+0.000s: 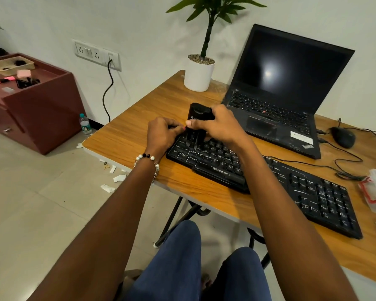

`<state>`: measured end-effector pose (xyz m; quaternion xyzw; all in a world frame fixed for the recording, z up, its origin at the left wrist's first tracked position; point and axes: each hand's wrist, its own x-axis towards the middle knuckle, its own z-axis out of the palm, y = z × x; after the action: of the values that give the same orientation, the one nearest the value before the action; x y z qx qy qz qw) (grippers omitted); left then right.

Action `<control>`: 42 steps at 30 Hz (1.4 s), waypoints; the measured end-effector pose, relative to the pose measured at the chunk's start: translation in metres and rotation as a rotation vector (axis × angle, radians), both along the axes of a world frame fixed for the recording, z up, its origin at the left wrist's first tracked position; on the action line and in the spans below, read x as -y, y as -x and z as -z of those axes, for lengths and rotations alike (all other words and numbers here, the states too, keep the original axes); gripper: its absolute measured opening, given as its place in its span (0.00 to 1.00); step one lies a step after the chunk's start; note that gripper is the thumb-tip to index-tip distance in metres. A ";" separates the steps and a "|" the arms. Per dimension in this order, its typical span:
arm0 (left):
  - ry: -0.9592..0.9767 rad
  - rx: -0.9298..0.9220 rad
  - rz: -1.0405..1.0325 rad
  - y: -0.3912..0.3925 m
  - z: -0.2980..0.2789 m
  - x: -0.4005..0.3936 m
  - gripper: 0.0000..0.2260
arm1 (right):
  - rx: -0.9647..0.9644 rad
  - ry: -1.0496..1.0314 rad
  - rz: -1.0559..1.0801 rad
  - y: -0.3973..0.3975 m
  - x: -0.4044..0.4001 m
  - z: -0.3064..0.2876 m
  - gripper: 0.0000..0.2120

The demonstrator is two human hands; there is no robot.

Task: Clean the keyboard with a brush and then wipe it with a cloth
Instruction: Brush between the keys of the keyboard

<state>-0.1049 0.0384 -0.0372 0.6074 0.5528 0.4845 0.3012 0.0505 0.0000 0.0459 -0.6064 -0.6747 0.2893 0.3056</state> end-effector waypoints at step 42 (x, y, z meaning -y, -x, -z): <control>0.016 -0.050 -0.018 -0.002 -0.001 0.001 0.06 | -0.071 -0.106 0.145 -0.023 0.031 -0.002 0.13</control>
<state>-0.1025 0.0374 -0.0367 0.6119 0.5696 0.4675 0.2875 0.0732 -0.0306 0.0474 -0.6261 -0.6320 0.2517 0.3810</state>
